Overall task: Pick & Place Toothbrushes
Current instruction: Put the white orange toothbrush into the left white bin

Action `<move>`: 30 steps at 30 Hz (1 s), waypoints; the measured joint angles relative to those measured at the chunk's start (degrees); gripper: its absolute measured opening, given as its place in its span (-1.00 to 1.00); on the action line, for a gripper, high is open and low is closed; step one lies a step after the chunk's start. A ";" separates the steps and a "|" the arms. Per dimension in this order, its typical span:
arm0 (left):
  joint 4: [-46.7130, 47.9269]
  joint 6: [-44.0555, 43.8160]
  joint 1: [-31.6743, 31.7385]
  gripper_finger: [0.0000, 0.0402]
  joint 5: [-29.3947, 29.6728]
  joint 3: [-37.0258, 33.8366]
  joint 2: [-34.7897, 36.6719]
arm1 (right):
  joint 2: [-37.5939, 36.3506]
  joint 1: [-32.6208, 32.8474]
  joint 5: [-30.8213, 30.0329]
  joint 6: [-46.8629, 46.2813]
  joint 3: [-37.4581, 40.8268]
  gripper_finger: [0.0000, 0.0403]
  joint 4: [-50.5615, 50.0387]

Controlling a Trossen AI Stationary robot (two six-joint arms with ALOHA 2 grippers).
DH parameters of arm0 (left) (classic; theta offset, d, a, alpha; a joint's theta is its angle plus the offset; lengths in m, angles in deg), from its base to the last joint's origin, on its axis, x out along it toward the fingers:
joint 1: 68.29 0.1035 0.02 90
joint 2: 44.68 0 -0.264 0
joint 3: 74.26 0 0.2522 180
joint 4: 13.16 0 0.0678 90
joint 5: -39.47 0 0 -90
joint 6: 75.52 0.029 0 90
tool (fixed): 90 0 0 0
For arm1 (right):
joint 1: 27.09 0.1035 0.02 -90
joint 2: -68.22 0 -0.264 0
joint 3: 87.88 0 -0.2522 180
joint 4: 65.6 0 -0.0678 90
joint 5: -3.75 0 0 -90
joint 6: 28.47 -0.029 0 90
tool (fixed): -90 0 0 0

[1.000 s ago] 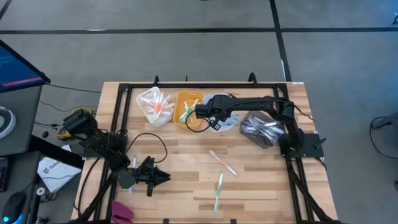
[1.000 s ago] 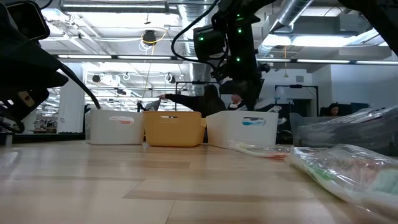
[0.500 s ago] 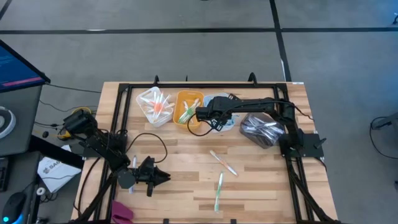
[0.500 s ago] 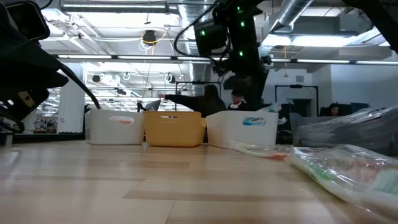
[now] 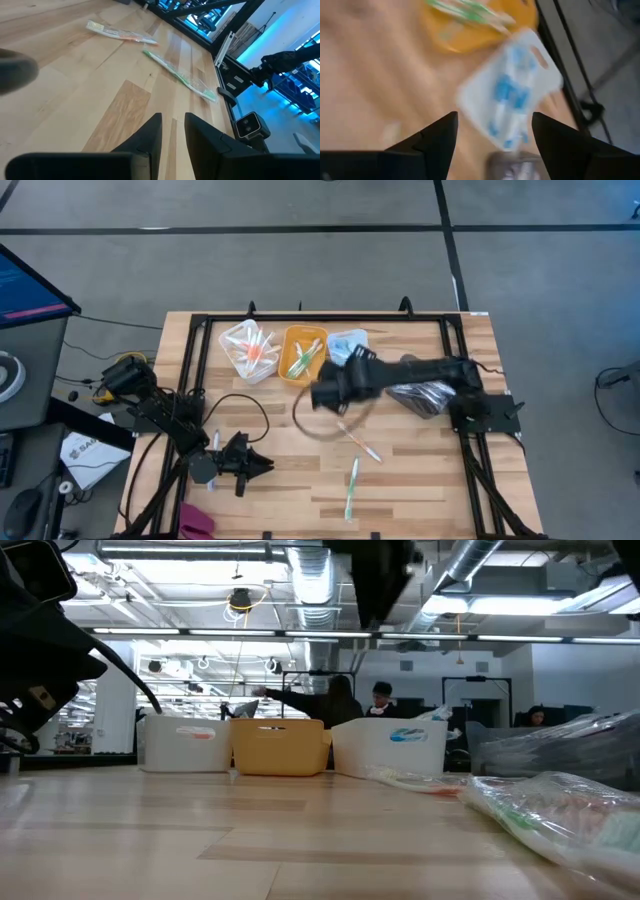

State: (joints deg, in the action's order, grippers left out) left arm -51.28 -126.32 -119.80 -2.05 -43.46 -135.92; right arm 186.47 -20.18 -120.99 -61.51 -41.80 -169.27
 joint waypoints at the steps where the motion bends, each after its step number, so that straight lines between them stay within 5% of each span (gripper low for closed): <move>1: 0.00 0.00 0.00 -0.62 0.00 0.00 0.00 | -0.27 1.90 0.00 -0.02 -1.32 0.24 0.36; 15: -0.04 -0.63 -0.31 -0.62 -0.20 0.00 0.00 | -0.03 29.96 -0.03 -0.54 -6.55 0.24 3.69; 23: -0.07 -0.63 -0.28 -0.62 -0.18 0.00 0.00 | 0.21 39.77 -2.71 -7.61 2.84 0.24 2.70; 30: -0.07 -0.64 -0.28 -0.62 -0.16 0.00 0.00 | 0.25 40.54 -0.12 -11.21 13.70 0.24 1.49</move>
State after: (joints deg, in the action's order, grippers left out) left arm -51.34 -126.96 -120.08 -2.21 -43.46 -135.92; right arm 186.72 20.36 -121.11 -72.72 -28.10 -167.78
